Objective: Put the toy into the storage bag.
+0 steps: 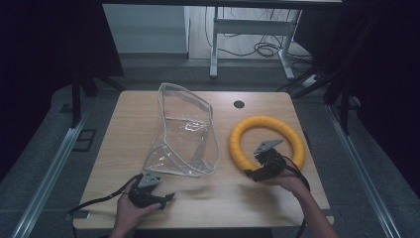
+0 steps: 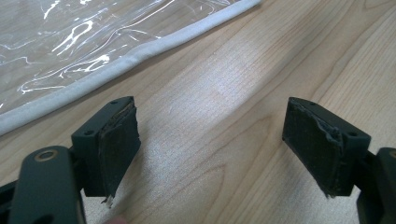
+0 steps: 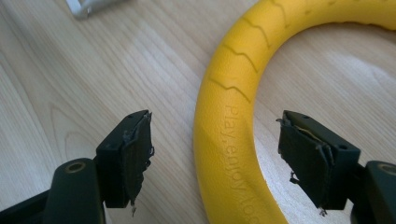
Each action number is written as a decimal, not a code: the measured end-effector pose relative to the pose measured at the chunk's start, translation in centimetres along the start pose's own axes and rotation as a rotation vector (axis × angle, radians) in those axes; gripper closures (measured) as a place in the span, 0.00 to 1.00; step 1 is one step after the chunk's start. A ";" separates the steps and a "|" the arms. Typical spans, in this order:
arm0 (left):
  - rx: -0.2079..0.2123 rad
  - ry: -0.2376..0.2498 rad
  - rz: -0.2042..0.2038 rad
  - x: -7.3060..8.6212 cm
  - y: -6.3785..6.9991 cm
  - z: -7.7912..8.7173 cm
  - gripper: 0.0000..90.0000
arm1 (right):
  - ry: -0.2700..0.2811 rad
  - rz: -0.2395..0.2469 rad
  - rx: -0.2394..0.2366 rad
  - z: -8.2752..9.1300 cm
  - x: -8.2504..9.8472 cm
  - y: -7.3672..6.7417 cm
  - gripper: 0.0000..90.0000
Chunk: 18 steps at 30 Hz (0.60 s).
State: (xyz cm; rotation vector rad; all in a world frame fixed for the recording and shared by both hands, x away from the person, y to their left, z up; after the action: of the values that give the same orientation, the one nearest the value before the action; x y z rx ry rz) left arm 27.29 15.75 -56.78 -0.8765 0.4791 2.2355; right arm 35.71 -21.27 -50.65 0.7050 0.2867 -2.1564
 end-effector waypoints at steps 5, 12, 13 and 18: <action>0.001 -0.004 -0.001 0.0 0.0 -0.1 0.21 | -0.096 0.028 -0.014 -0.7 -0.2 0.3 0.29; 0.000 -0.004 -0.001 0.0 0.0 -0.1 0.21 | -0.208 0.049 -0.031 -1.7 -0.3 0.6 0.28; 0.000 -0.002 0.000 0.0 0.0 -0.1 0.21 | -0.220 0.052 -0.032 -1.9 -0.3 0.6 0.29; 0.000 0.002 0.000 0.0 0.0 0.0 0.21 | -0.299 0.070 -0.029 -3.0 0.2 0.4 0.30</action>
State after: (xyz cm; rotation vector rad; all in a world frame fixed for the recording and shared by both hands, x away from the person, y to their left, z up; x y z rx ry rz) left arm 27.31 15.73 -56.80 -0.8785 0.4798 2.2352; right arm 37.09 -20.41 -53.19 0.3634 0.1318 -2.1495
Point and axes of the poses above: each handheld gripper's, and its own axes: z roughly backward along the jaws, x roughly out of its underside, y roughly to its right, the point moved 4 cm from there along -z, roughly forward along the jaws, and after that the axes turned 1 degree about x, right-handed, at the moved point
